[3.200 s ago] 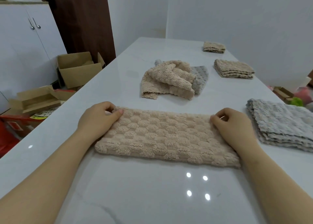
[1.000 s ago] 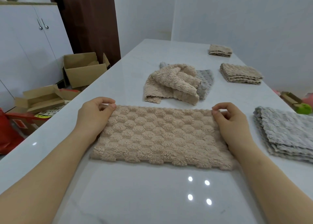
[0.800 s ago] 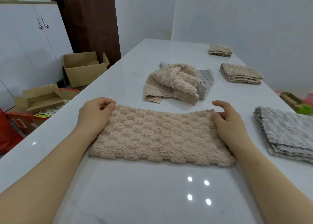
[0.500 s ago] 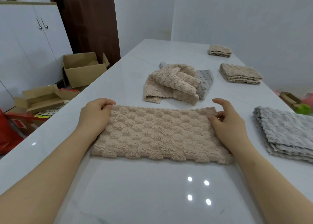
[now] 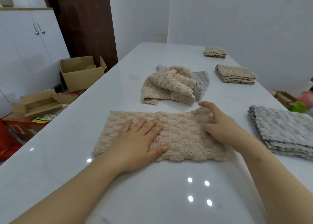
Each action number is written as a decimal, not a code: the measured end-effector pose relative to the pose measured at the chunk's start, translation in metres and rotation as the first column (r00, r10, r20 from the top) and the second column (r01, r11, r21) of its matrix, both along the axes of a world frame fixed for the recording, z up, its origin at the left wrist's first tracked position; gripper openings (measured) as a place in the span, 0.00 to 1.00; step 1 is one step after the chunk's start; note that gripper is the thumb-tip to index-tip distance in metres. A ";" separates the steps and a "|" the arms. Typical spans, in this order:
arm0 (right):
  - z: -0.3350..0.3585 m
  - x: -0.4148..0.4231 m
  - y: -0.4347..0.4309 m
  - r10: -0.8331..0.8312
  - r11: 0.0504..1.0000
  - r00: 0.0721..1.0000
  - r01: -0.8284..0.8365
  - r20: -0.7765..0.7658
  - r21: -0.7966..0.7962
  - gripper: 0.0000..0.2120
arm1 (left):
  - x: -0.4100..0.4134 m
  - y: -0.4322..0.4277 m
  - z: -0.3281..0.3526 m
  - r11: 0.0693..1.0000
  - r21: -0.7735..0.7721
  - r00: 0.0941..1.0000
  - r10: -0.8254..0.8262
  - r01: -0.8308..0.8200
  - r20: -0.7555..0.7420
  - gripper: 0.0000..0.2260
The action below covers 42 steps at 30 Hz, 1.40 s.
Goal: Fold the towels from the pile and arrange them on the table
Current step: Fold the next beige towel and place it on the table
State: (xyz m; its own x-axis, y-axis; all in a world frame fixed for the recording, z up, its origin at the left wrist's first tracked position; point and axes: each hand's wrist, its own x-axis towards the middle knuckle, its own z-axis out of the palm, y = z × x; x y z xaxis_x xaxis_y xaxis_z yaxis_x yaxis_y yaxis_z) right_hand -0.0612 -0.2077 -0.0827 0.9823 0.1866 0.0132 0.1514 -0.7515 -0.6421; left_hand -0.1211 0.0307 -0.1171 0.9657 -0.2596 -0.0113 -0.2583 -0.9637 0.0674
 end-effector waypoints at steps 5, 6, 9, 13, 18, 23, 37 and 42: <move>0.005 0.010 -0.007 -0.016 0.980 0.998 0.027 -0.056 0.198 0.30 | -0.003 -0.008 -0.002 0.999 -0.014 0.999 0.042 -0.042 0.025 0.33; 0.006 0.010 -0.011 -0.003 0.984 0.996 0.020 -0.095 0.179 0.31 | -0.004 -0.010 -0.003 0.998 -0.019 0.998 0.052 -0.051 0.026 0.33; 0.008 0.009 -0.017 0.019 0.985 0.970 0.023 -0.242 0.171 0.33 | -0.003 -0.012 -0.002 0.998 -0.032 0.998 0.057 -0.056 0.015 0.32; 0.013 0.007 -0.020 0.073 0.973 0.937 0.008 -0.343 0.229 0.32 | -0.001 -0.006 0.002 0.994 -0.100 0.999 0.039 -0.041 -0.024 0.33; 0.012 0.007 -0.018 0.136 0.969 0.931 -0.054 -0.339 0.241 0.27 | -0.003 -0.004 0.004 1.000 -0.024 1.000 0.002 -0.003 -0.030 0.42; 0.014 0.007 -0.015 0.148 0.934 0.949 -0.042 -0.278 0.354 0.26 | -0.004 -0.004 0.009 0.997 -0.073 0.999 0.021 -0.024 -0.049 0.37; 0.021 0.001 -0.001 0.129 0.887 0.970 -0.020 -0.206 0.461 0.27 | -0.008 0.019 0.013 0.995 -0.011 0.985 0.095 -0.097 -0.144 0.33; 0.028 -0.002 0.008 0.113 0.891 0.980 -0.027 -0.164 0.453 0.30 | -0.007 0.019 0.023 0.817 -0.565 0.958 0.243 -0.117 0.152 0.22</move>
